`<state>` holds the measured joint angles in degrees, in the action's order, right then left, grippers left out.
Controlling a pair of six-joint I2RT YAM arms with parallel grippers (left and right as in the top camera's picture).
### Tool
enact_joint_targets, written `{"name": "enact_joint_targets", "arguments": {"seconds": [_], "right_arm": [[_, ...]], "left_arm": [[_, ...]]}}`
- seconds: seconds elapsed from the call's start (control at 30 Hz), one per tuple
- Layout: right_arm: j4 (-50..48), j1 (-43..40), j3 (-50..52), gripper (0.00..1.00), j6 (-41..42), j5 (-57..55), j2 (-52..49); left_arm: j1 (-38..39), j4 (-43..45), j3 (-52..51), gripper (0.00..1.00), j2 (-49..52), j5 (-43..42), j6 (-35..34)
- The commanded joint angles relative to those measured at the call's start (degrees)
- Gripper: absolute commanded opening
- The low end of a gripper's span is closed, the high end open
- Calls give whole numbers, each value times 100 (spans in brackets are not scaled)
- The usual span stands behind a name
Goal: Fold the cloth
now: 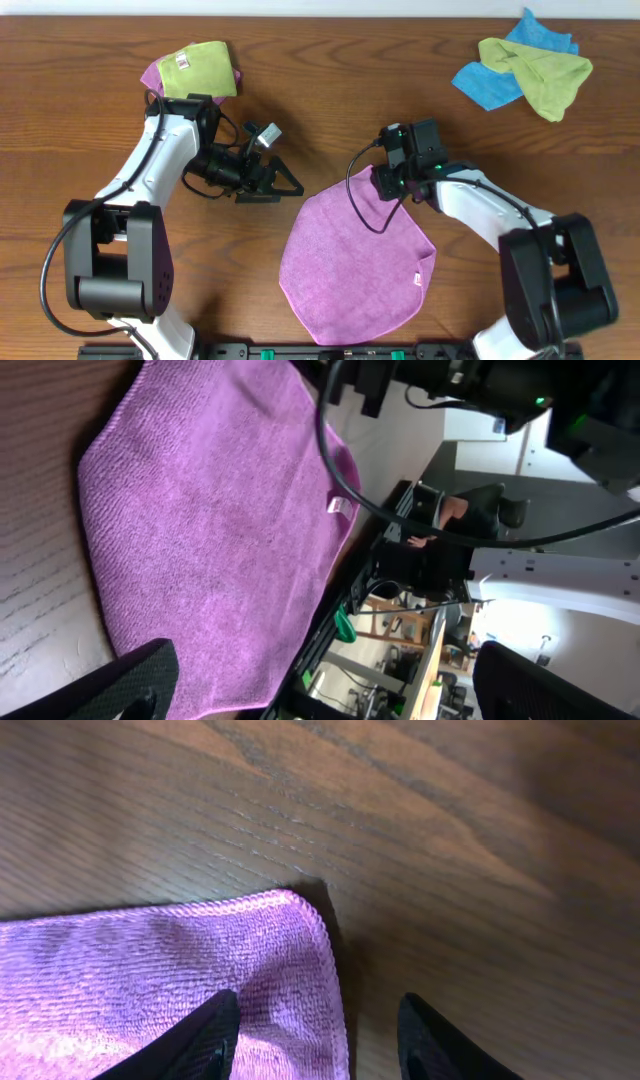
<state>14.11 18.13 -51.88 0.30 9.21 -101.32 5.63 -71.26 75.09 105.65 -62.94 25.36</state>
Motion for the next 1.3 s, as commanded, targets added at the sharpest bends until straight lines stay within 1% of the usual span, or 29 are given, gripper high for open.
{"name": "enact_joint_targets", "arguments": {"seconds": [0.0,0.07,0.1,0.17,0.27,0.33,0.5,0.73,0.87,1.03,1.17,1.2,1.27], "right_arm": [[-72,-11,-20,49,-59,179,-195],[-133,-11,-20,45,-57,184,-254],[-164,-11,-22,40,-57,221,-267],[-238,-11,-22,29,-57,323,-278],[-457,-11,-48,9,-57,439,-278],[-546,-7,-98,1,-57,437,-278],[-828,-7,-260,1,-59,343,-278],[-1397,-35,-511,1,-107,-721,-286],[-1386,-199,-625,1,-166,-1364,-289],[-1344,-520,-625,1,7,-1832,-289],[-1340,-754,-625,1,15,-1978,-286],[-1320,-782,-625,4,68,-2081,-286],[-1261,-809,-627,15,160,-2339,-286]], "left_arm": [[-28,2,107,96,-46,50,-144],[-35,2,109,95,-46,50,-146],[-39,4,111,96,-46,50,-149],[-44,7,120,95,-46,50,-181],[-44,42,122,96,-46,50,-190],[-44,90,122,96,-46,50,-286],[-44,173,122,96,-46,50,-378],[-44,216,122,95,-46,50,-448],[-44,260,122,95,-46,50,-485],[-44,260,122,96,-46,52,-485],[-44,260,122,96,-46,50,-487],[-44,260,122,96,-46,50,-487],[-44,262,122,96,-46,52,-525]]}}
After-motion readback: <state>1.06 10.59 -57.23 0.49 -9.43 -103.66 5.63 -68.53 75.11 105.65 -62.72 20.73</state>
